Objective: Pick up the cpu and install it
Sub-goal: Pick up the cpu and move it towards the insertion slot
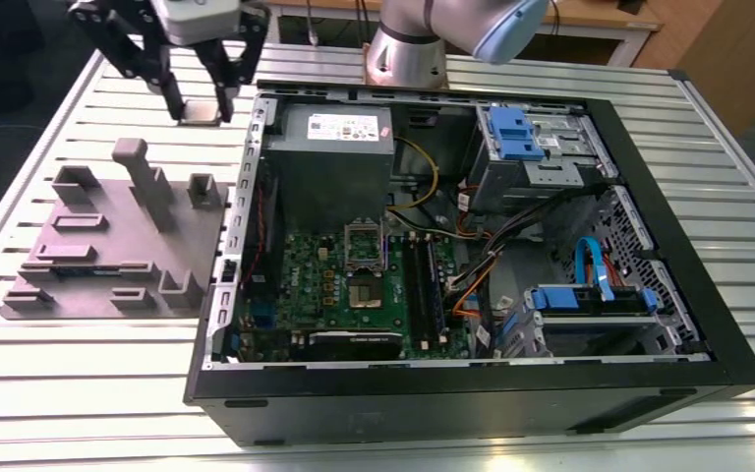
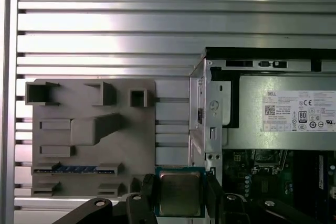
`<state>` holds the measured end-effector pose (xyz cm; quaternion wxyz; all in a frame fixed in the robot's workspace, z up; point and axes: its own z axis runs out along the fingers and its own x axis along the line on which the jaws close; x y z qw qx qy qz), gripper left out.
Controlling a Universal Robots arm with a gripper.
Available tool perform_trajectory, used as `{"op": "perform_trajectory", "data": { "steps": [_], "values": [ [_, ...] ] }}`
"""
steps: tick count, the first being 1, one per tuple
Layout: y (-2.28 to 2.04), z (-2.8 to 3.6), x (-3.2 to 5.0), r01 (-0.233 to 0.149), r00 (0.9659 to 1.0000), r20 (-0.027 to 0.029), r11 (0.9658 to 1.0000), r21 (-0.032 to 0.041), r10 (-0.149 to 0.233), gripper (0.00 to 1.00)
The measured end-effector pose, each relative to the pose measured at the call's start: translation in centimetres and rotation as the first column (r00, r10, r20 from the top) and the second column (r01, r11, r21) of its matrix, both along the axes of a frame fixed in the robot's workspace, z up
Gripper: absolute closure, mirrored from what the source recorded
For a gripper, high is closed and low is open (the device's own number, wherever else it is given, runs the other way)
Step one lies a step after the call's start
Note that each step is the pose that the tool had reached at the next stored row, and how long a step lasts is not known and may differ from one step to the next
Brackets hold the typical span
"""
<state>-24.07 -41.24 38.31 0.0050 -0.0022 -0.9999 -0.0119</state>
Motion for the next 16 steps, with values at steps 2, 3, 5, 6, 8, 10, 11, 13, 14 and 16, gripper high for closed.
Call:
{"op": "perform_trajectory", "data": {
  "steps": [2, 3, 5, 6, 8, 10, 11, 13, 14, 16],
  "values": [
    [0.0, -0.06, 0.9, 0.0, 1.0, 0.0, 1.0, -0.0001, 0.0, 0.53],
    [0.0, -0.08, 1.34, 0.0, 1.0, -0.0001, 1.0, -0.0002, 0.0, 0.53],
    [0.0, -0.15, 2.28, 0.0, 1.0, 0.0, 1.0, 0.0, 0.0, 0.53],
    [0.0, -0.19, 2.73, 0.0, 1.0, 0.0, 1.0, 0.0, 0.0, 0.53],
    [0.0, -0.24, 3.62, 0.0, 1.0, 0.0, 1.0, -0.0001, 0.0, 0.53],
    [0.0, -0.3, 4.52, 0.0, 1.0, -0.0001, 1.0, -0.0001, 0.0, 0.53],
    [0.0, -0.34, 4.97, 0.0, 1.0, 0.0, 1.0, 0.0, 0.0, 0.53],
    [0.0, -0.41, 5.91, 0.0, 1.0, -0.0001, 1.0, 0.0, 0.0, 0.53],
    [0.0, -0.44, 6.36, 0.0, 1.0, -0.0001, 1.0, -0.0001, 0.0, 0.53],
    [0.0, -0.53, 7.24, 0.0, 1.0, -0.0002, 1.0, -0.0001, 0.0, 0.53]
  ]
}}
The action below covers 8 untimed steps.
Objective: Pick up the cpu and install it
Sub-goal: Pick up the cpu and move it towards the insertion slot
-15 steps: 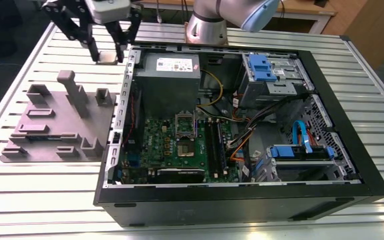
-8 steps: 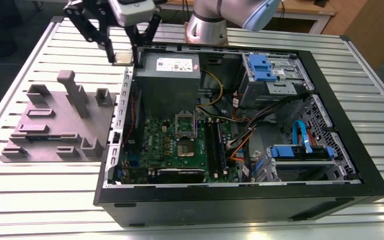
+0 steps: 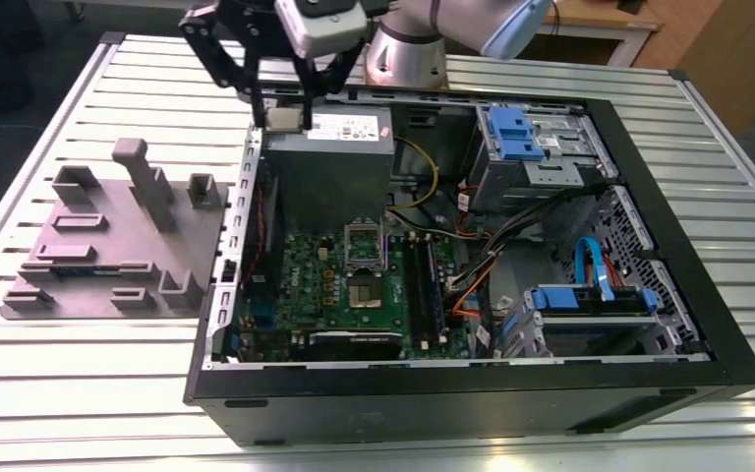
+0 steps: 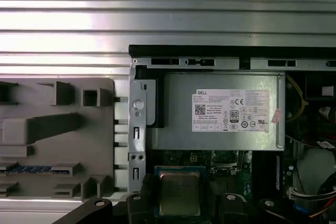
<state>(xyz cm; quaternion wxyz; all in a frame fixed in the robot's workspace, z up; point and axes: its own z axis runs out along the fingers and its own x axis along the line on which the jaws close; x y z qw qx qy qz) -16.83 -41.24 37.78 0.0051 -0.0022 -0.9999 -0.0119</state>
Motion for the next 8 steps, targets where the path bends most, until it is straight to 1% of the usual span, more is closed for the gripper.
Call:
{"op": "perform_trajectory", "data": {
  "steps": [7, 8],
  "values": [
    [0.0, -0.35, 3.18, 0.0, 1.0, 0.0001, 1.0, 0.0, 0.0, 0.53],
    [-0.02, -0.39, 3.49, 0.0, 1.0, 0.0, 1.0, 0.0001, 0.0, 0.53]
  ]
}}
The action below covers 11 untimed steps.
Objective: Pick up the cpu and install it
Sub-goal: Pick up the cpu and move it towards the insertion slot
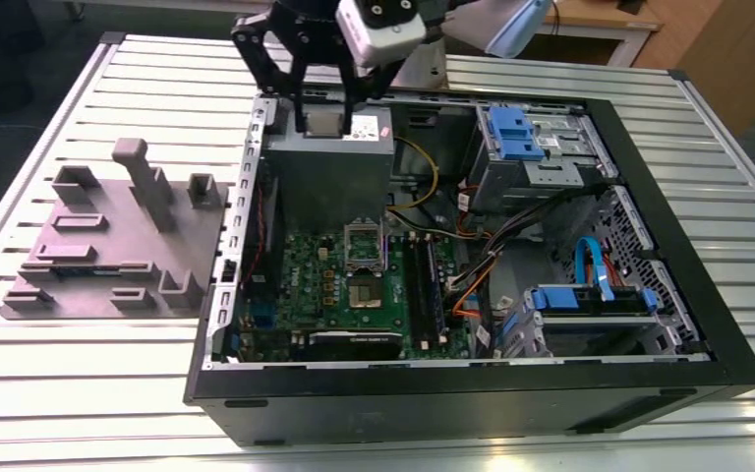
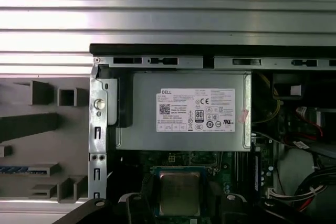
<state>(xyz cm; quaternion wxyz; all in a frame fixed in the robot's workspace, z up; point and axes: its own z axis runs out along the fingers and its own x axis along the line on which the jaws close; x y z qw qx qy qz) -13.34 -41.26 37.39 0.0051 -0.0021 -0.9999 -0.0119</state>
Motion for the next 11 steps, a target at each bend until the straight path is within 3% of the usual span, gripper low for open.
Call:
{"op": "perform_trajectory", "data": {
  "steps": [3, 8, 11],
  "values": [
    [-0.46, -0.09, 0.22, 0.0, 1.0, 0.0, 1.0, -0.0001, 0.0, 0.53],
    [-1.88, -0.36, 0.35, 0.0, 1.0, 0.0, 1.0, -0.0001, 0.0, 0.53],
    [-2.25, -0.66, 0.95, 0.0, 1.0, 0.0002, 1.0, 0.0002, 0.0, 0.53]
  ]
}}
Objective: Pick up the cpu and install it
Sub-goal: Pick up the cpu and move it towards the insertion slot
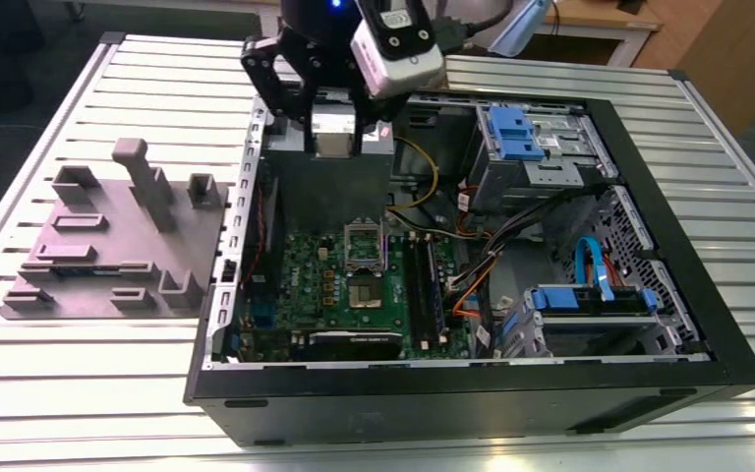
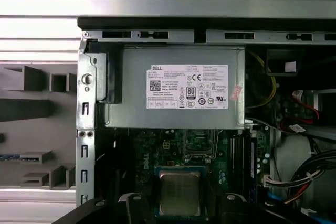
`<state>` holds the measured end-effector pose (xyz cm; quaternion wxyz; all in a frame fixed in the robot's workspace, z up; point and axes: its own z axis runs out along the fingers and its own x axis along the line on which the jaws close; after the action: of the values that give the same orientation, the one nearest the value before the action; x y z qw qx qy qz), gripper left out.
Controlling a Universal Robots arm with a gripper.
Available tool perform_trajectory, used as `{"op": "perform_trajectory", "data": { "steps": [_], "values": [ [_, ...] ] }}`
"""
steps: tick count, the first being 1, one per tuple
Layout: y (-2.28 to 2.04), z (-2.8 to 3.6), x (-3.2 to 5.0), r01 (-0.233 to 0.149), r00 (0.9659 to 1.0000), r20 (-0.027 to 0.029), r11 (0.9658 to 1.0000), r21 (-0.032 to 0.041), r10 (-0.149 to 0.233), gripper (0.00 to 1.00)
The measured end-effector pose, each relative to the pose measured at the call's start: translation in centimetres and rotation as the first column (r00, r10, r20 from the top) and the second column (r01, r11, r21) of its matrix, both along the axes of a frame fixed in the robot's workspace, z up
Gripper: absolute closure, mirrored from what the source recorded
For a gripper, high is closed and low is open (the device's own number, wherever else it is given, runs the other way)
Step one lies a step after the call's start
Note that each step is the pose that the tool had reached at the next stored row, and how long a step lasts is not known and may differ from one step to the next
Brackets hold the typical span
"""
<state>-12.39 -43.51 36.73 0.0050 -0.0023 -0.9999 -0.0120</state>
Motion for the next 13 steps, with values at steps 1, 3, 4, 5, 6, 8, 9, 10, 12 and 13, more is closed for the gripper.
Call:
{"op": "perform_trajectory", "data": {
  "steps": [1, 3, 4, 5, 6, 8, 9, 10, 12, 13],
  "values": [
    [-0.06, -0.11, 0.37, 0.0, 1.0, -0.0002, 1.0, -0.0003, 0.0, 0.53],
    [-0.12, -0.37, 1.27, 0.0, 1.0, -0.0001, 1.0, -0.0002, 0.0, 0.53],
    [-0.14, -0.48, 1.71, 0.0, 1.0, -0.0001, 1.0, -0.0002, 0.0, 0.53],
    [-0.14, -0.59, 2.21, 0.0, 1.0, -0.0002, 1.0, -0.0002, 0.0, 0.53],
    [-0.15, -0.68, 2.66, 0.0, 1.0, -0.0002, 1.0, -0.0003, 0.0, 0.53],
    [-0.15, -0.87, 3.56, 0.0, 1.0, -0.0001, 1.0, -0.0001, 0.0, 0.53],
    [-0.17, -0.96, 4.01, 0.0, 1.0, -0.0001, 1.0, -0.0002, 0.0, 0.53],
    [-0.2, -1.05, 4.45, 0.0, 1.0, -0.0001, 1.0, -0.0002, 0.0, 0.53],
    [-0.23, -1.24, 5.38, 0.0, 1.0, -0.0001, 1.0, -0.0002, 0.0, 0.53],
    [-0.24, -1.34, 5.82, 0.0, 1.0, -0.0001, 1.0, -0.0002, 0.0, 0.53]
  ]
}}
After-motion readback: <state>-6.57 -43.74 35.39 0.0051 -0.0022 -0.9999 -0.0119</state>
